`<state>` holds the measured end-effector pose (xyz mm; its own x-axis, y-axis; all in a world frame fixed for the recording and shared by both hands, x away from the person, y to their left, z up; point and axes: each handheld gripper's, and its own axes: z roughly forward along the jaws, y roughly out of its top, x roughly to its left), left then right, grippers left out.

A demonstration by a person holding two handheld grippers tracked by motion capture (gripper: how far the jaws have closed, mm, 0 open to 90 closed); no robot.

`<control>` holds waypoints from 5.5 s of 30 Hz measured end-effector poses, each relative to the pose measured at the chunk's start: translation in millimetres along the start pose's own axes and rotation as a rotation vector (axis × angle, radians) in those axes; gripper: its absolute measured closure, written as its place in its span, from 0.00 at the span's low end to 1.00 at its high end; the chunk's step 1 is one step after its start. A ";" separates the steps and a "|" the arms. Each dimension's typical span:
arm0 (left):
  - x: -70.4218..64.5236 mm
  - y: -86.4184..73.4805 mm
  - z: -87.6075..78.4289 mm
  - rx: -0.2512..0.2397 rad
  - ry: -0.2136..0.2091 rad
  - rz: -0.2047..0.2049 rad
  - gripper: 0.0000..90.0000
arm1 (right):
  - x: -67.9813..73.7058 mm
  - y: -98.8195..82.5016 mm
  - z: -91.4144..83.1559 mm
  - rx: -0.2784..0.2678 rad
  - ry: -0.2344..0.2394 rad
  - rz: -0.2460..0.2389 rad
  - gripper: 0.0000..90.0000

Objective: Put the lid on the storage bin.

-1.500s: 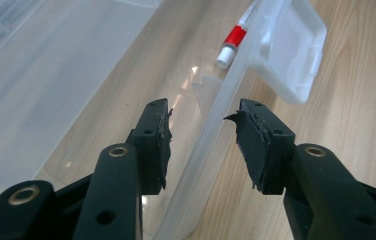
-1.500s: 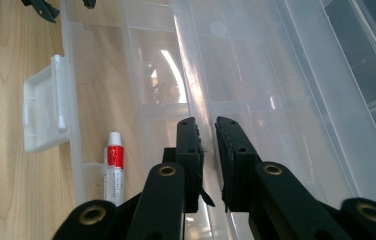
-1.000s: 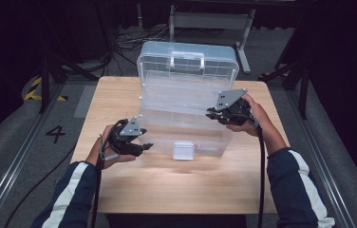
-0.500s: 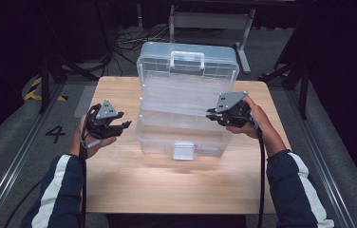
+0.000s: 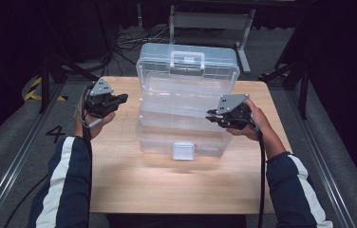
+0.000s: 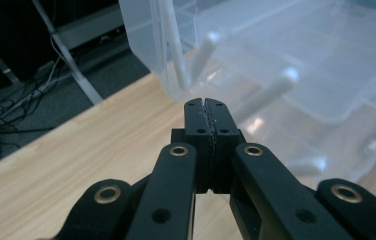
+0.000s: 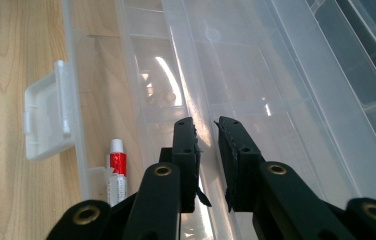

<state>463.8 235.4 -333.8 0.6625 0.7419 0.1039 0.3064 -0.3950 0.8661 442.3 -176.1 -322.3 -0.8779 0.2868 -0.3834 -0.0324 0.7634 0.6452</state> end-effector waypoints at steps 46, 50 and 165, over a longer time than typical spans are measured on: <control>-21.8 33.5 7.1 -0.050 -0.066 0.041 1.00 | 21.4 -16.1 -7.5 0.025 -0.028 0.042 0.83; -23.9 28.9 5.0 -0.047 -0.078 0.051 1.00 | 24.3 -18.7 -7.0 0.024 -0.030 0.044 0.83; -62.6 -48.3 -3.2 0.128 -0.152 0.153 1.00 | 34.2 -111.2 -40.7 0.017 -0.107 0.288 0.87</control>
<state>405.4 209.7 -380.5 0.8000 0.5820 0.1455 0.2726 -0.5687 0.7761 396.5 -274.7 -380.2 -0.7945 0.5516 -0.2541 0.2195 0.6509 0.7267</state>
